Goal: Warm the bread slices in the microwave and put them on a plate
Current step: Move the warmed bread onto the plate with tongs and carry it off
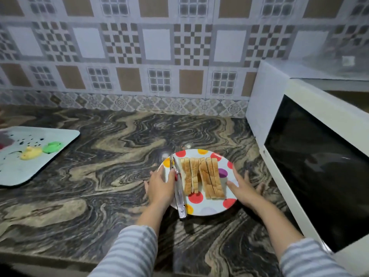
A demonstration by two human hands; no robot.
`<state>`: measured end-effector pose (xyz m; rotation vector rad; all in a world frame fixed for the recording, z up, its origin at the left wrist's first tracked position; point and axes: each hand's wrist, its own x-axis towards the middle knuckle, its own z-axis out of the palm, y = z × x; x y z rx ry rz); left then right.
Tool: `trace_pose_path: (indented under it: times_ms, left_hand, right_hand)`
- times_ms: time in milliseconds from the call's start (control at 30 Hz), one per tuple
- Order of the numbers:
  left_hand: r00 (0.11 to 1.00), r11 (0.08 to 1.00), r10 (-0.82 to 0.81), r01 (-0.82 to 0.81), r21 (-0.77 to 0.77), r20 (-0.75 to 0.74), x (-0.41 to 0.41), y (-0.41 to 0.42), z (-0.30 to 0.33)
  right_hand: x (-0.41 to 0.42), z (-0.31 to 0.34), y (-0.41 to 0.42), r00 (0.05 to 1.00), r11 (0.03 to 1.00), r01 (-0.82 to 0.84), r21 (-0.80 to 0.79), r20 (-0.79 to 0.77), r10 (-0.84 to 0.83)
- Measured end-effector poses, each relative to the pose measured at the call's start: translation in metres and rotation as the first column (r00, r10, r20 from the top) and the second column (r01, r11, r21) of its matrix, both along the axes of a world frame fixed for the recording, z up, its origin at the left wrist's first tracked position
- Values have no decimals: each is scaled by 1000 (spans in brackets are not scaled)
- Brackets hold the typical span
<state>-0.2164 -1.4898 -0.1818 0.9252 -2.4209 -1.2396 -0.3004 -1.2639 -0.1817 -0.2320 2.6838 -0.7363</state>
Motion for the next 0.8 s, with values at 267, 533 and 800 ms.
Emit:
trace_pose_path:
  times_ms: [267, 533, 800]
  left_hand:
    - [980, 937, -90, 143, -318, 175, 3, -4, -11]
    - [964, 900, -127, 211, -382, 234, 6, -4, -13]
    - [972, 929, -135, 192, -316, 194, 2, -5, 14]
  right_hand:
    - [1, -10, -1, 989, 968, -69, 241, -108, 97]
    - [7, -1, -3, 995, 973, -35, 229, -85, 56]
    - [32, 27, 14, 995, 997, 54, 62, -88, -48]
